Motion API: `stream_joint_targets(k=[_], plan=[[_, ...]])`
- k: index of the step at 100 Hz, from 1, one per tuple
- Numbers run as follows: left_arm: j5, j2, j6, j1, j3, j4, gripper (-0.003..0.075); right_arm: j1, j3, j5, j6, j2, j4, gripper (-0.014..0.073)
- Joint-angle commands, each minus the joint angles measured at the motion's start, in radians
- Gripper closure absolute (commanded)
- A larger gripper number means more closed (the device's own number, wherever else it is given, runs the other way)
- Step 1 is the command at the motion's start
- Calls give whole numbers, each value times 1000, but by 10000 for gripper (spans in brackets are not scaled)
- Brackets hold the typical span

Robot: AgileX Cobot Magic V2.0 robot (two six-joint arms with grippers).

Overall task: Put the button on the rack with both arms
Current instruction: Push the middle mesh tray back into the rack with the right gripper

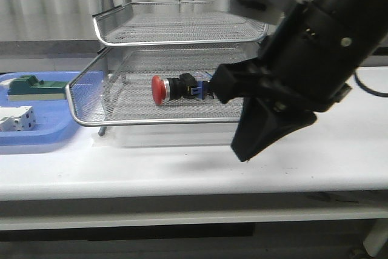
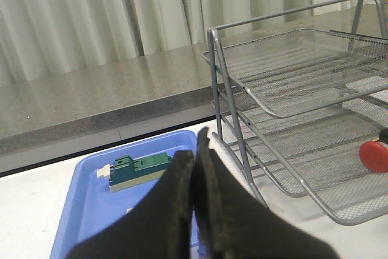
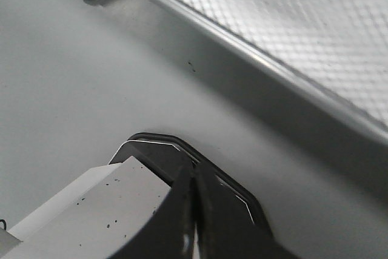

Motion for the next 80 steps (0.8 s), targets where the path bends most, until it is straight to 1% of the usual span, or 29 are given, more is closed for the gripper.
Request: stream_joint_targets(k=[1,15,29,54,80], plan=[[-80,8,-9,2,-27,-11,741,25,-65,-36,-16,12,-8,650],[-80,8,-9,2,-27,-11,741,55,-120,-37,-16,79,-36,650],[-80,8,-9,2,-27,-11,741,60,-162,-38,-16,124,-79,650],[-80,8,-9,2,-27,-11,741,59,-213,-80,-16,169,-193,650],[-80,8,-9,2,-27,-11,741,53,-300,-102,-11,221,-316,650]])
